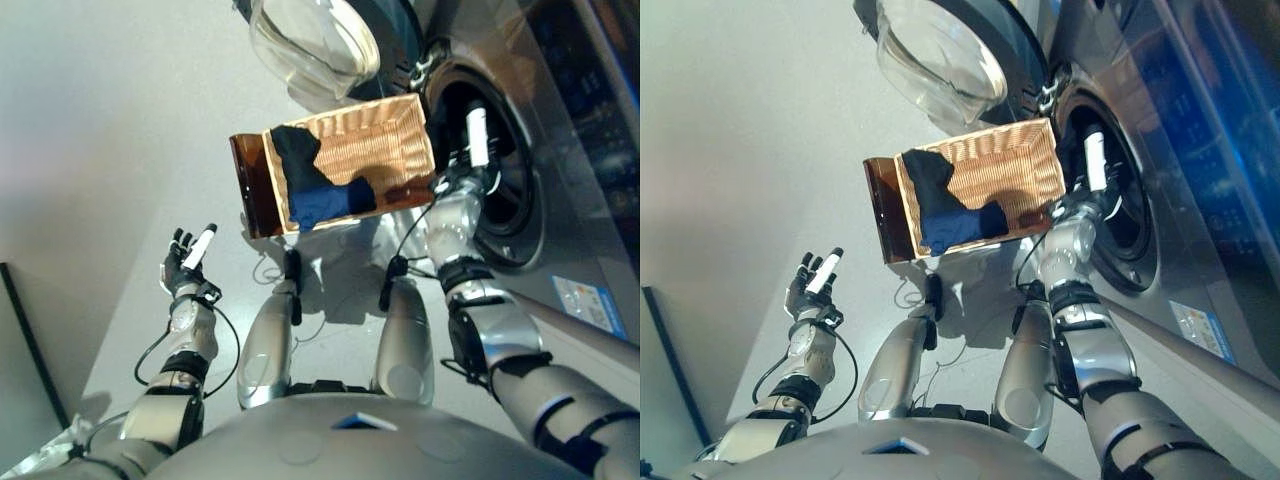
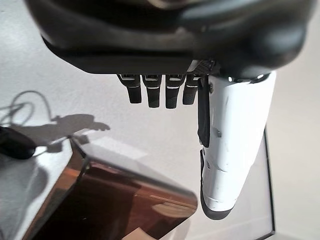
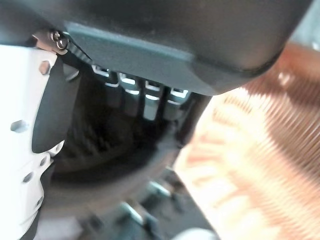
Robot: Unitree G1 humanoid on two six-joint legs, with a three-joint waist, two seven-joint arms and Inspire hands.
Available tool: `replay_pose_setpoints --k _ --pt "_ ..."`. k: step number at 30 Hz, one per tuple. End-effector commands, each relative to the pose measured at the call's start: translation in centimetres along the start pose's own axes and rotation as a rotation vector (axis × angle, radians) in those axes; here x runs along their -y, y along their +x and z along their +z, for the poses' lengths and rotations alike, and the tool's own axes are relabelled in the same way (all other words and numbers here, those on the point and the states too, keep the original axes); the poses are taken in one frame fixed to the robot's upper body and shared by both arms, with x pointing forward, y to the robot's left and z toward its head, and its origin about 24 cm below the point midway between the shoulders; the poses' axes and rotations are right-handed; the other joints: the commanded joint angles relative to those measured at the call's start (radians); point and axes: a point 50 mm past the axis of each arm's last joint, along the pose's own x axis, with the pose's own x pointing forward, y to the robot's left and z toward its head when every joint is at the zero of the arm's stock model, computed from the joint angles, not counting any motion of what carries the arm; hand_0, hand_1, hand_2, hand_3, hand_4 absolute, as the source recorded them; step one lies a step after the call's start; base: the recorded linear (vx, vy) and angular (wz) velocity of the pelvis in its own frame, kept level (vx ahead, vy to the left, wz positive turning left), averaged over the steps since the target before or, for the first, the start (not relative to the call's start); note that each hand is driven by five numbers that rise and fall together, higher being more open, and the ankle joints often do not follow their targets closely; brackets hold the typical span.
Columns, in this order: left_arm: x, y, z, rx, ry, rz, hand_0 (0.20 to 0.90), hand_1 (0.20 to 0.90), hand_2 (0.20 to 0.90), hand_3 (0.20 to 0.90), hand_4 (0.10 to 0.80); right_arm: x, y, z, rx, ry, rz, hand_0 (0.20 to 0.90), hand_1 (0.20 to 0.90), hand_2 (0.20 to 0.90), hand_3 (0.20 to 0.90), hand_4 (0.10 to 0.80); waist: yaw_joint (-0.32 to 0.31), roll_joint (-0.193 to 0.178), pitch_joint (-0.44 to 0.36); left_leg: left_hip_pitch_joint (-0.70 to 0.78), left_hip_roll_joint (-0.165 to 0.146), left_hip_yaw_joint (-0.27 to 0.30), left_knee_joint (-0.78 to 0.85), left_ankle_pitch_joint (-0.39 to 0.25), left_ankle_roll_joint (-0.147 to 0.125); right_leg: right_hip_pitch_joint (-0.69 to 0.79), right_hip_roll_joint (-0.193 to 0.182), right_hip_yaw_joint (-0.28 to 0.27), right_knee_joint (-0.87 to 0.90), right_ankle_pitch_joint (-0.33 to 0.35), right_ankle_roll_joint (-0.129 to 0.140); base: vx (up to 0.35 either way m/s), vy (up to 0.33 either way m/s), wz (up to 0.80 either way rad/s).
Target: Pick up the clothes and place them into the washing machine
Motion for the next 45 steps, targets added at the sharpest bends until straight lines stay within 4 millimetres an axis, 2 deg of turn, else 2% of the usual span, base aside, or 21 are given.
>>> replay_pose_setpoints --k 1,5,6,7,9,14,20,22,23,25,28,29,30,35,36,38,40,42,44,45 --pt "-1.6 1.1 2.4 0.081 0.109 0.034 0.900 0.900 0.900 0.900 0.800 -3.0 -0.1 1.3 0.079 -0.219 0.212 0.900 0.900 0.900 0.900 0.800 0.010 -0.045 -0.043 0.086 -0.072 -0.015 -0.055 -0.045 -0.003 0.114 0.034 0.044 -0.275 0.163 0.026 0.071 -0.018 -0.01" --pt "-2.6 0.6 0.7 0.005 0.205 0.034 0.900 0.900 0.900 0.900 0.800 -0.2 -1.5 -1.8 -0.018 -0.481 0.251 0.900 0.900 0.900 0.900 0.800 0.007 -0.079 -0.069 0.182 -0.067 -0.029 -0.127 -0.024 0.005 0.236 0.033 0.035 -0.354 0.183 0.036 0.077 0.015 0.07" --pt "-3.1 0.4 0.0 -0.027 0.247 0.034 0.900 0.900 0.900 0.900 0.800 1.1 -2.1 -2.7 -0.047 -0.604 0.270 0.900 0.900 0.900 0.900 0.800 0.005 -0.092 -0.090 0.218 -0.063 -0.033 -0.163 -0.012 0.006 0.279 0.031 0.028 -0.388 0.191 0.040 0.093 0.021 0.09" --pt "-3.1 0.3 0.0 -0.028 0.247 0.034 0.900 0.900 0.900 0.900 0.800 1.1 -2.1 -2.7 -0.047 -0.605 0.270 0.900 0.900 0.900 0.900 0.800 0.005 -0.091 -0.089 0.222 -0.062 -0.034 -0.165 -0.011 0.006 0.283 0.031 0.027 -0.390 0.191 0.040 0.098 0.028 0.08" --pt "-4.0 -0.1 -1.1 -0.078 0.306 0.042 0.900 0.900 0.900 0.900 0.800 2.4 -3.1 -4.0 -0.091 -0.714 0.302 0.900 0.900 0.900 0.900 0.800 -0.002 -0.111 -0.118 0.279 -0.062 -0.031 -0.209 -0.003 0.008 0.341 0.023 0.026 -0.445 0.216 0.050 0.079 0.020 0.00" --pt "-4.5 -0.6 -1.9 -0.107 0.408 0.030 0.900 0.900 0.900 0.900 0.800 4.4 -4.3 -5.2 -0.140 -0.770 0.289 0.900 0.900 0.900 0.900 0.800 0.003 -0.123 -0.148 0.329 -0.069 -0.028 -0.229 -0.004 0.018 0.389 0.010 0.030 -0.479 0.233 0.062 0.035 0.027 0.05" --pt "-6.0 -0.9 -2.3 -0.143 0.515 0.048 0.900 0.900 0.900 0.900 0.800 7.1 -6.3 -7.0 -0.223 -0.846 0.271 0.900 0.900 0.900 0.900 0.800 0.010 -0.148 -0.186 0.410 -0.056 -0.021 -0.242 -0.023 0.026 0.471 0.015 0.025 -0.483 0.213 0.066 0.067 -0.003 -0.02" --pt "-6.2 -1.0 -2.4 -0.146 0.519 0.050 0.900 0.900 0.900 0.900 0.800 7.3 -6.4 -7.1 -0.227 -0.856 0.273 0.900 0.900 0.900 0.900 0.800 0.010 -0.150 -0.192 0.421 -0.055 -0.019 -0.243 -0.027 0.026 0.480 0.016 0.024 -0.486 0.211 0.067 0.086 -0.005 -0.04" --pt "-6.4 -1.1 -2.4 -0.149 0.525 0.050 0.900 0.900 0.900 0.900 0.800 7.8 -6.6 -7.5 -0.249 -0.928 0.282 0.900 0.900 0.900 0.900 0.800 0.014 -0.154 -0.201 0.435 -0.052 -0.019 -0.243 -0.033 0.026 0.498 0.017 0.022 -0.488 0.205 0.066 0.077 -0.012 -0.07" --pt "-6.4 -1.1 -2.4 -0.148 0.526 0.054 0.900 0.900 0.900 0.900 0.800 7.5 -6.6 -7.5 -0.236 -0.947 0.304 0.900 0.900 0.900 0.900 0.800 0.015 -0.155 -0.203 0.444 -0.051 -0.017 -0.244 -0.035 0.026 0.506 0.019 0.022 -0.489 0.202 0.065 0.056 -0.007 -0.03" --pt "-6.6 -1.2 -2.3 -0.146 0.528 0.055 0.900 0.900 0.900 0.900 0.800 7.0 -6.4 -7.2 -0.185 -1.155 0.394 0.900 0.900 0.900 0.900 0.800 0.018 -0.158 -0.207 0.464 -0.045 -0.022 -0.245 -0.043 0.026 0.530 0.021 0.018 -0.493 0.193 0.064 0.061 -0.011 -0.03" --pt "-6.7 -1.2 -2.3 -0.146 0.528 0.055 0.900 0.900 0.900 0.900 0.800 7.0 -6.4 -7.2 -0.185 -1.155 0.395 0.900 0.900 0.900 0.900 0.800 0.017 -0.157 -0.207 0.465 -0.044 -0.022 -0.245 -0.043 0.026 0.530 0.021 0.017 -0.493 0.193 0.064 0.000 0.000 0.00" --pt "-6.7 -1.2 -2.3 -0.143 0.528 0.054 0.900 0.900 0.900 0.900 0.800 6.7 -6.2 -7.0 -0.151 -1.283 0.446 0.900 0.900 0.900 0.900 0.800 0.021 -0.158 -0.204 0.466 -0.042 -0.025 -0.245 -0.043 0.025 0.533 0.022 0.016 -0.491 0.190 0.063 0.000 0.000 0.00" --pt "-6.7 -1.1 -1.9 -0.126 0.520 0.052 0.900 0.900 0.900 0.900 0.800 6.0 -5.4 -6.4 -0.093 -1.444 0.516 0.900 0.900 0.900 0.900 0.800 0.029 -0.160 -0.188 0.455 -0.039 -0.030 -0.243 -0.039 0.024 0.525 0.025 0.010 -0.488 0.187 0.062 -0.007 -0.003 0.00" --pt "-6.7 -1.0 -1.9 -0.125 0.525 0.050 0.900 0.900 0.900 0.900 0.800 5.2 -4.9 -6.1 -0.045 -1.554 0.562 0.900 0.900 0.900 0.900 0.800 0.036 -0.160 -0.179 0.446 -0.038 -0.033 -0.243 -0.036 0.023 0.517 0.024 0.007 -0.488 0.188 0.062 0.000 0.000 0.00" --pt "-6.6 -1.0 -1.8 -0.120 0.527 0.050 0.900 0.900 0.900 0.900 0.800 4.6 -4.5 -5.6 -0.005 -1.585 0.577 0.900 0.900 0.900 0.900 0.800 0.038 -0.161 -0.172 0.439 -0.037 -0.034 -0.242 -0.035 0.023 0.512 0.024 0.005 -0.486 0.189 0.062 -0.044 -0.010 0.03" --pt "-6.2 -0.8 -1.4 -0.099 0.518 0.049 0.900 0.900 0.900 0.900 0.800 3.6 -3.6 -4.9 0.072 -1.731 0.625 0.900 0.900 0.900 0.900 0.800 0.050 -0.161 -0.143 0.411 -0.036 -0.040 -0.236 -0.028 0.023 0.483 0.026 0.002 -0.475 0.191 0.060 -0.072 -0.010 0.07" --pt "-6.0 -0.6 -1.2 -0.088 0.514 0.045 0.900 0.900 0.900 0.900 0.800 3.0 -3.3 -4.6 0.097 -1.770 0.648 0.900 0.900 0.900 0.900 0.800 0.052 -0.162 -0.131 0.398 -0.036 -0.042 -0.230 -0.027 0.023 0.470 0.027 0.000 -0.467 0.189 0.059 -0.044 -0.016 0.05" --pt "-5.4 -0.3 -0.5 -0.053 0.493 0.043 0.900 0.900 0.900 0.900 0.800 1.4 -2.5 -3.7 0.190 -1.870 0.685 0.900 0.900 0.900 0.900 0.800 0.062 -0.166 -0.101 0.358 -0.038 -0.045 -0.197 -0.032 0.023 0.441 0.030 0.000 -0.451 0.187 0.055 -0.114 -0.045 0.06" --pt "-4.5 0.2 0.4 -0.010 0.471 0.030 0.900 0.900 0.900 0.900 0.800 -0.2 -2.0 -3.0 0.260 -1.906 0.702 0.900 0.900 0.900 0.900 0.800 0.073 -0.174 -0.057 0.299 -0.045 -0.049 -0.118 -0.048 0.022 0.405 0.033 -0.002 -0.417 0.183 0.049 -0.190 -0.074 0.11"
